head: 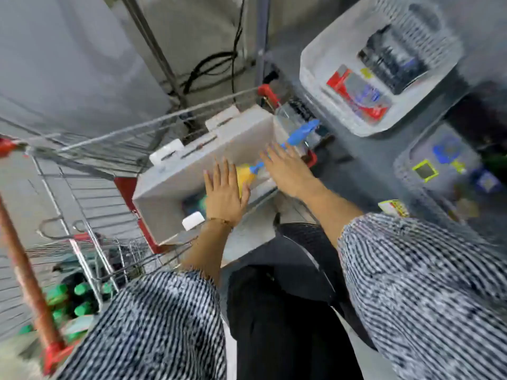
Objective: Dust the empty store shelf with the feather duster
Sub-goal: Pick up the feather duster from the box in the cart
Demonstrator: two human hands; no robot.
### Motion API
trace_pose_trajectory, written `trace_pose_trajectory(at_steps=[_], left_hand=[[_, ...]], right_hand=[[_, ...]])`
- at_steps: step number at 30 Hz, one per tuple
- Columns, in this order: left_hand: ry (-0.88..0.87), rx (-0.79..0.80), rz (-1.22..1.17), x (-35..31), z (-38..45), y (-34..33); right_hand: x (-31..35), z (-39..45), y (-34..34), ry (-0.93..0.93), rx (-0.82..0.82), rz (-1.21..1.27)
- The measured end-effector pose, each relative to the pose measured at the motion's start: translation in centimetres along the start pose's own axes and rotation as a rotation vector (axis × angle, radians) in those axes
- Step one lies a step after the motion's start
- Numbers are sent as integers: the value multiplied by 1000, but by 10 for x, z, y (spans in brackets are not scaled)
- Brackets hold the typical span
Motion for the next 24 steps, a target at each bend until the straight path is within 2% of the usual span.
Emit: trace_pose_trajectory(at_steps=[6, 9, 12, 16, 19, 21, 24], left_hand=[[-20, -21, 34, 13, 30, -55], [-46, -40, 48, 11, 36, -51], [-76, -40, 45, 0, 29, -20], [-126, -44, 46, -30, 16, 54], [-203, -81, 34, -74, 4, 136], [-239, -115, 1, -104, -2, 189], [-363, -195, -40, -171, -23, 281]], right_hand=[[-34, 50, -40, -93, 23, -310], [-32, 54, -39, -46, 67, -359], [-20, 32, -5, 57, 54, -360], [-28, -23, 79, 89, -12, -350], [-63, -84, 179, -8, -49, -451], [-85, -124, 236, -71, -66, -432], [-114, -197, 342, -209, -201, -486]])
Point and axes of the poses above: each hand's wrist, its own z-axis towards the middle knuckle, its own y-axis out of the back of the hand, x = y × z, the point moved 10 cm from there along z, towards the middle knuckle, and after that the axes turned 4 degrees about z, right-handed, at the moved point
